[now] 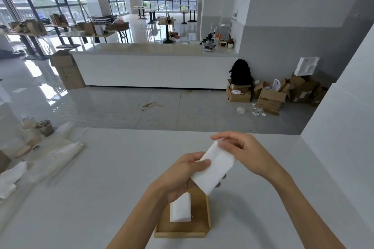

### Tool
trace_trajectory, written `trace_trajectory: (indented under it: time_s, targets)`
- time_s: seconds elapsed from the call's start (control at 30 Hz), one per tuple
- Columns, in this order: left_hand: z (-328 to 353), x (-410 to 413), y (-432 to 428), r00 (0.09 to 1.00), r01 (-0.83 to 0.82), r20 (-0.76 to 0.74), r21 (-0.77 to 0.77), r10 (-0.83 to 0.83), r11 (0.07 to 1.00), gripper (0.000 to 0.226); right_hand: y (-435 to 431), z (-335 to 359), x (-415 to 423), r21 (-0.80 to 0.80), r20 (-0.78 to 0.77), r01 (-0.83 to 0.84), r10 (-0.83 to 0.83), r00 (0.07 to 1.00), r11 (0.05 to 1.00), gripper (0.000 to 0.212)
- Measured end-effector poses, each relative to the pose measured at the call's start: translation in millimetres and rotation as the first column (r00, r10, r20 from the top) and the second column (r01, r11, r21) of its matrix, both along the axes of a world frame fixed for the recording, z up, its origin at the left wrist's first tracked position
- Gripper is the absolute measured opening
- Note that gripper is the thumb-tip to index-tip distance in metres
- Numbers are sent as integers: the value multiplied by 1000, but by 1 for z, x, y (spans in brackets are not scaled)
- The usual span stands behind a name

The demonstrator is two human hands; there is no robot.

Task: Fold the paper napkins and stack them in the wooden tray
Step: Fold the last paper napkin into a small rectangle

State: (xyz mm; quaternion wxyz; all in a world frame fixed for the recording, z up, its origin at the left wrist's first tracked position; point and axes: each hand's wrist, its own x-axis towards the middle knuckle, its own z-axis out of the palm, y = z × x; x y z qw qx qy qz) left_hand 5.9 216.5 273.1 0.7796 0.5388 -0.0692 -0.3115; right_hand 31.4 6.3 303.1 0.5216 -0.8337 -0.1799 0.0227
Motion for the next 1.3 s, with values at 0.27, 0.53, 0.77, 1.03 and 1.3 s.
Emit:
trace_trajectory:
  time_s: [0.27, 0.53, 0.77, 1.03, 1.3]
  targets:
    - [-5, -10, -7, 986, -166, -34, -403, 166, 900, 41, 12, 8, -10, -719, 500, 130, 377, 780, 683, 51]
    - [2, -11, 2, 976, -194, -7, -498, 219, 845, 44, 25, 9, 2, -582, 418, 291, -27, 908, 759, 69]
    - [5, 2, 4, 941, -309, 4, -403, 340, 861, 39, 45, 0, 5, 141, -146, 141, -120, 982, 980, 36]
    - [1, 18, 4, 836, -504, 190, -108, 515, 857, 38, 64, -20, 14, 378, -76, 264, -255, 964, 887, 29]
    - [-7, 24, 26, 645, -637, 609, 92, 463, 766, 51, 69, -40, 19, 341, -70, 76, -55, 996, 937, 40]
